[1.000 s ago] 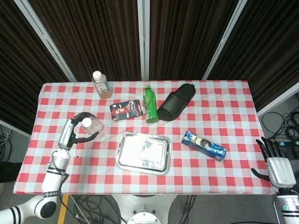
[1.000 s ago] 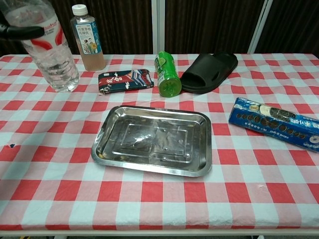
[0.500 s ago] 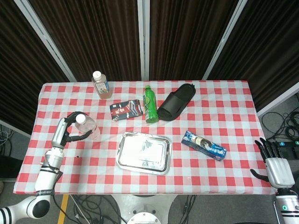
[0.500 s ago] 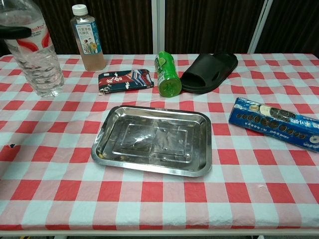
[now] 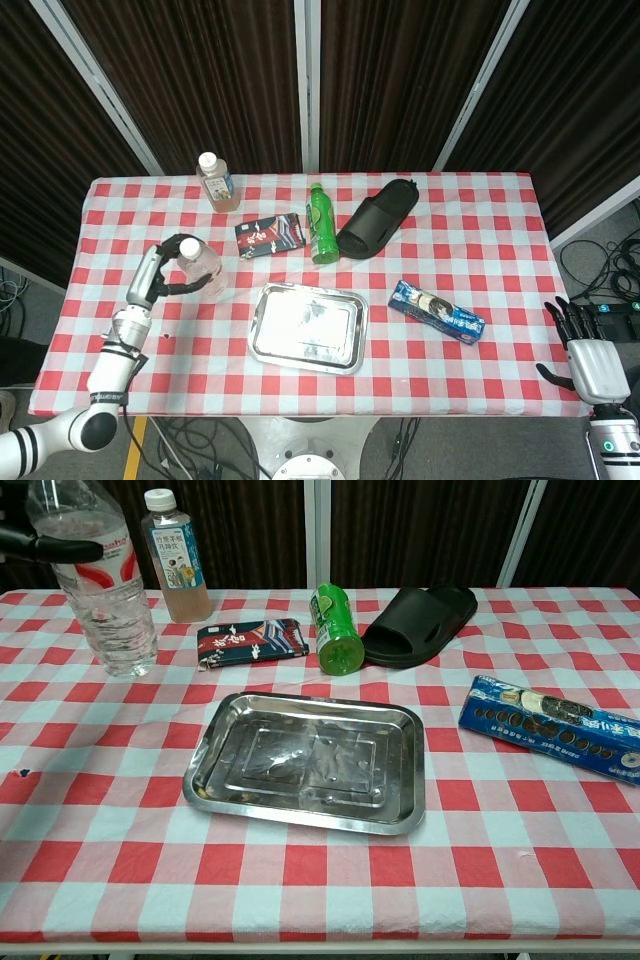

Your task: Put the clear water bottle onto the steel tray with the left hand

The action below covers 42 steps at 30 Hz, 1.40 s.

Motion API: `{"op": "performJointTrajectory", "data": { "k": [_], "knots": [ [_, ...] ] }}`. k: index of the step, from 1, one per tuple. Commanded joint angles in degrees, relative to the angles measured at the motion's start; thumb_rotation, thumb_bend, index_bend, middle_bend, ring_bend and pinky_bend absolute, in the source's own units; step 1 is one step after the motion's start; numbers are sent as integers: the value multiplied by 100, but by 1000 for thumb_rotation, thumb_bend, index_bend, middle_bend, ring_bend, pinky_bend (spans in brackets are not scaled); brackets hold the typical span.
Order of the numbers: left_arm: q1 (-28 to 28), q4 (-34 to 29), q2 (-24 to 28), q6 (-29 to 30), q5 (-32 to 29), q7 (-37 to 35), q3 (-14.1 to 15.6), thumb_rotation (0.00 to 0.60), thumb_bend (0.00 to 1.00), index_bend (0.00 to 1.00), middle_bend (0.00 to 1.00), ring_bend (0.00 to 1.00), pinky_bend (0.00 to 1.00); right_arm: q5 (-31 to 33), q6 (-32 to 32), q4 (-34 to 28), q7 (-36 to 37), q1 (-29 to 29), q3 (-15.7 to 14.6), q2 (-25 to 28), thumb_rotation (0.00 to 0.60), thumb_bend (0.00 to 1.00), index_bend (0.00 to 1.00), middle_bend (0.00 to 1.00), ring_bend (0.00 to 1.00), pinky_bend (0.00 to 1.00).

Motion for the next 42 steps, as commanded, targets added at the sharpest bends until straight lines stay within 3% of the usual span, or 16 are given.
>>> {"op": "performJointTrajectory", "data": {
  "k": [1,9,13,19,21,28,34,42],
  "knots": [
    [-143,26,-74,-46,134,73,-119,600,304,494,547,404,392,-3,7,32,1,-14,-13,-5,600,92,0,0,0,0],
    [-309,-207,-363,-142,22,159,-85,600,304,494,547,404,392,-30,29,198,70,-35,-37,-67,600,91,0,0,0,0],
    [-61,-519,-66,184,402,153,21,600,305,494,547,404,392,-10,-19,187,54,-12,-26,-81,600,92,0,0,0,0],
    [346,-43,734,308,-61,-69,-190,600,309,494,547,405,392,1,52,143,116,-16,22,-21,600,92,0,0,0,0],
    [347,-85,767,234,-95,-146,-199,600,310,494,547,405,392,17,12,139,119,-2,26,-26,600,92,0,0,0,0],
    [72,-1076,124,98,568,55,188,600,311,492,547,405,392,9,-69,154,-15,17,-12,-97,600,92,0,0,0,0],
    [89,-541,216,345,35,188,-168,600,311,492,547,406,392,25,-65,126,-20,25,9,-78,600,92,0,0,0,0],
    [-60,-607,-112,130,159,273,65,600,312,492,547,405,392,56,-76,67,-72,35,32,-72,600,92,0,0,0,0]
  ]
}}
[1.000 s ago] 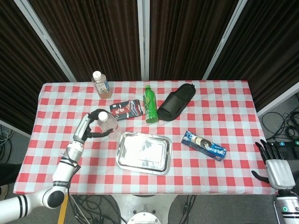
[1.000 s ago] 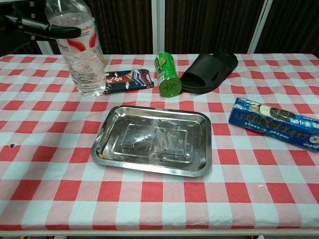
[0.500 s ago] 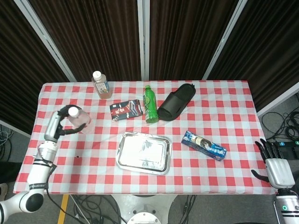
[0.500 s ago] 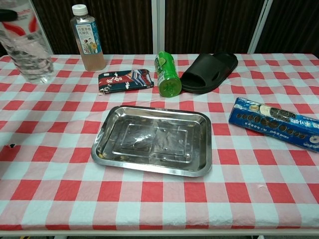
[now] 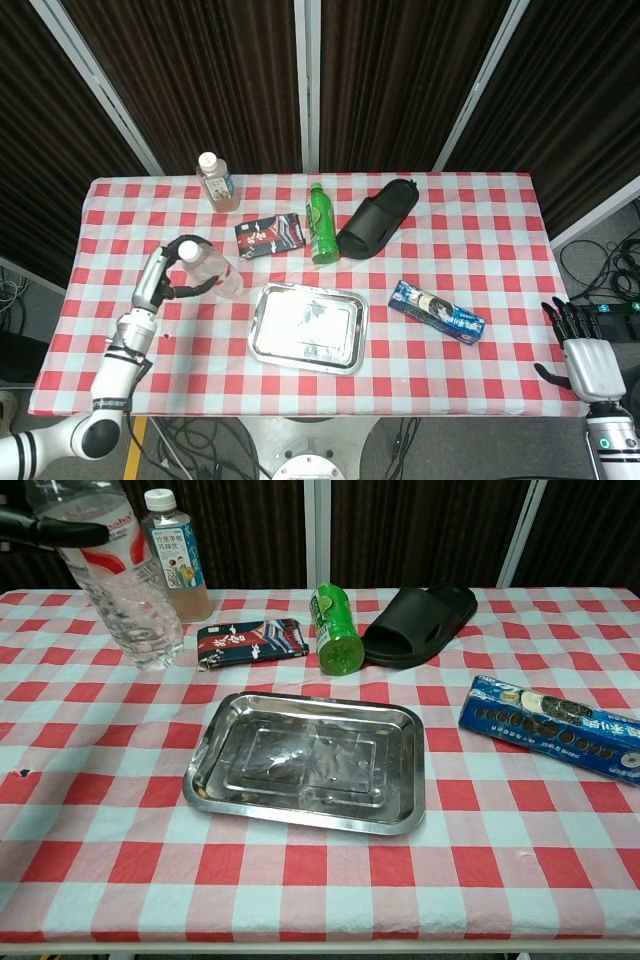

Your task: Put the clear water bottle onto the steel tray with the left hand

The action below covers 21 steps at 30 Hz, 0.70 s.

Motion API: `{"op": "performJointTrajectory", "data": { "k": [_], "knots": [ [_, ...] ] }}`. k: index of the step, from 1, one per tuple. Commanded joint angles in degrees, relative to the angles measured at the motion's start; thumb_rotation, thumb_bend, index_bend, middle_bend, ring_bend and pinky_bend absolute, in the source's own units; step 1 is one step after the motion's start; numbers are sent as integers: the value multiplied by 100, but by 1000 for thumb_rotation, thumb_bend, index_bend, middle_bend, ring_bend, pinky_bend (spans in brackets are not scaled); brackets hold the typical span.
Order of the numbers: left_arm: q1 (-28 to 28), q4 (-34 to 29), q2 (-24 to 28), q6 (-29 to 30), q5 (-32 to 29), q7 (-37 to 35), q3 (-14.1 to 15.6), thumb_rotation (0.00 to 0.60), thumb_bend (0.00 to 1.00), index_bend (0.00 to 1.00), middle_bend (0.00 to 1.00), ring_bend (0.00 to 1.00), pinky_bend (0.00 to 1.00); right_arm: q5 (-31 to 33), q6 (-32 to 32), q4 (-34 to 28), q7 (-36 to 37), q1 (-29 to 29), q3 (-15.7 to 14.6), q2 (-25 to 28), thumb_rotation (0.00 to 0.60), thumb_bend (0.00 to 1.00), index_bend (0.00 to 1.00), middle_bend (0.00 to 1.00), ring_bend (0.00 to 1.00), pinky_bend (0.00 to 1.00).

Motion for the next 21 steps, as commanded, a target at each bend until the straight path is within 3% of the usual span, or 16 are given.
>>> {"op": "performJointTrajectory", "data": {
  "k": [1,8,21],
  "knots": [
    [-66,-29,-131,-25,140,75,66,600,312,492,547,405,391,21,40,-21,16,-14,25,26,600,92,0,0,0,0],
    [-131,-228,-222,-23,234,187,113,600,312,493,548,408,392,19,20,49,93,-20,8,29,600,92,0,0,0,0],
    [-576,163,-1345,-241,163,605,373,600,312,493,549,408,391,79,-69,103,219,-15,16,44,600,92,0,0,0,0]
  ]
}}
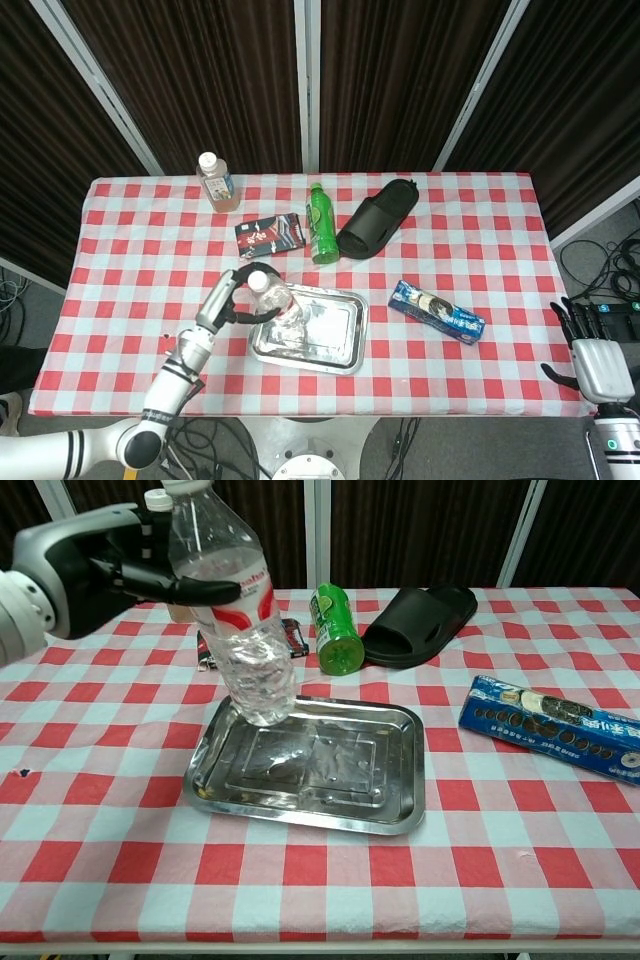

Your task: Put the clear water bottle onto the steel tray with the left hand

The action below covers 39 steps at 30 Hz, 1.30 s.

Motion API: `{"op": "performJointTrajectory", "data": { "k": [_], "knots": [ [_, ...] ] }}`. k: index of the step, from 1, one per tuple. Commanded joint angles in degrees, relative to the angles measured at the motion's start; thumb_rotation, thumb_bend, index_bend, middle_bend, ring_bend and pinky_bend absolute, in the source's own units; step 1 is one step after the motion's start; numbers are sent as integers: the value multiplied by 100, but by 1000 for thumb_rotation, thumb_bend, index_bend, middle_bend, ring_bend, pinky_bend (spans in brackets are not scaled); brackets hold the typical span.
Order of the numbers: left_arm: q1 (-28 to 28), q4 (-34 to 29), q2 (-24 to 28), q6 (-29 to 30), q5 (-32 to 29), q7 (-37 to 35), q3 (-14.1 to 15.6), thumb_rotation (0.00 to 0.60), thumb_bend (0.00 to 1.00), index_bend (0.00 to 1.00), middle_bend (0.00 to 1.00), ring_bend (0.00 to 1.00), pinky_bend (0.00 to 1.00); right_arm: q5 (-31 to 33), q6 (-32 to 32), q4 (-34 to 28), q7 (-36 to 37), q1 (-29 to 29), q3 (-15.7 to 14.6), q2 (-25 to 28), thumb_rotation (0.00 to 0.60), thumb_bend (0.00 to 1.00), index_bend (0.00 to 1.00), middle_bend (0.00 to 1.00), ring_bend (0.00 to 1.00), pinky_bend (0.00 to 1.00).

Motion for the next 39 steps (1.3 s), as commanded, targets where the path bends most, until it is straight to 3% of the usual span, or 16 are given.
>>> {"op": "performJointTrajectory", "data": {
  "k": [1,28,39],
  "knots": [
    [-84,242,-270,-53,-5,60,110,600,312,493,549,408,391,17,-12,-26,6,12,15,10,600,92,0,0,0,0],
    [322,1447,-910,438,969,-506,657,600,308,490,545,407,389,152,-203,-32,1,70,64,-2,600,92,0,0,0,0],
    [440,1510,-881,491,1178,-703,786,600,194,405,493,377,371,165,-228,-15,6,73,62,-14,600,92,0,0,0,0]
  ]
}}
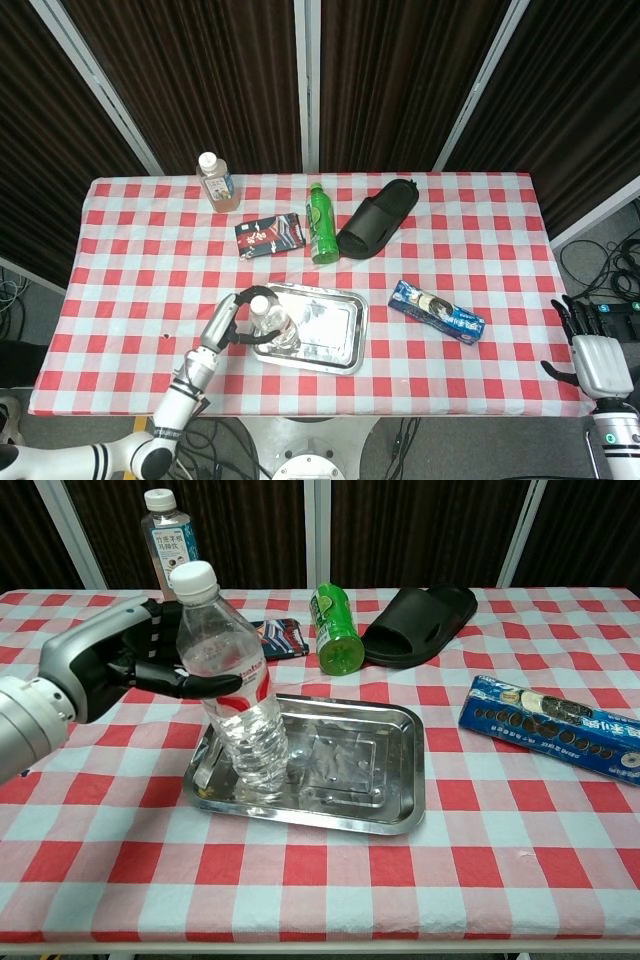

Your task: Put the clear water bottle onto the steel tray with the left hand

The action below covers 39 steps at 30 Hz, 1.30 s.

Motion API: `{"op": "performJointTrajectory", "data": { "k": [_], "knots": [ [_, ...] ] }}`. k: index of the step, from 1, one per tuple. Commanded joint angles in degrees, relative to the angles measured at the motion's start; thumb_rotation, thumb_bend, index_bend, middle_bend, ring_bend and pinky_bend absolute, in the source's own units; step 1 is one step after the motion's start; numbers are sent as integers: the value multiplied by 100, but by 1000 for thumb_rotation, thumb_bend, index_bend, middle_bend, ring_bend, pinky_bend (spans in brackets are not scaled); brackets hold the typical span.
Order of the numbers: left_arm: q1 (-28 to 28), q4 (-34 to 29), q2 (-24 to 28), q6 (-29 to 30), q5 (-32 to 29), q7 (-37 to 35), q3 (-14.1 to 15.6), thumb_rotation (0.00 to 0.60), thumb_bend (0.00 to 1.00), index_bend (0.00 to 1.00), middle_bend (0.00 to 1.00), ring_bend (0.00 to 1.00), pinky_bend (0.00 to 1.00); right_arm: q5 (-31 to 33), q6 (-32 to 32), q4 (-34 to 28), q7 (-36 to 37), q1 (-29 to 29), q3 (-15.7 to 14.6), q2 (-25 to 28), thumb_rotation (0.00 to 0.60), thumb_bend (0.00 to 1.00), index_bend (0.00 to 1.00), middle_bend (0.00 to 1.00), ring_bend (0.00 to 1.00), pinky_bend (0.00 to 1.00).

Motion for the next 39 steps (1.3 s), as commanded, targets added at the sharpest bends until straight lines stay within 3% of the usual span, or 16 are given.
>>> {"op": "performJointTrajectory", "data": {
  "k": [1,8,16,21,27,35,39],
  "knots": [
    [34,4,1,16,27,-21,37,600,193,406,494,377,371,1,-3,0,0,-1,-2,-1,600,91,0,0,0,0],
    [88,23,-5,53,141,-38,112,600,189,401,488,370,359,27,-39,-16,10,8,7,5,600,92,0,0,0,0],
    [109,-97,109,-8,293,-259,192,600,112,242,329,236,232,28,-23,-6,40,3,12,5,600,92,0,0,0,0],
    [102,-269,150,78,348,-246,100,600,91,216,305,220,218,15,-7,-7,50,1,10,7,600,92,0,0,0,0],
    [-7,-912,429,183,286,101,-285,600,81,208,302,213,212,27,6,-24,83,1,29,28,600,92,0,0,0,0],
    [-135,-2492,1281,169,-278,1107,-887,600,54,200,299,204,209,52,25,-15,99,-6,54,43,600,94,0,0,0,0],
    [-177,-2980,1682,278,-665,1523,-1261,600,50,199,299,204,210,58,47,-12,144,-19,63,53,600,95,0,0,0,0]
  ]
}}
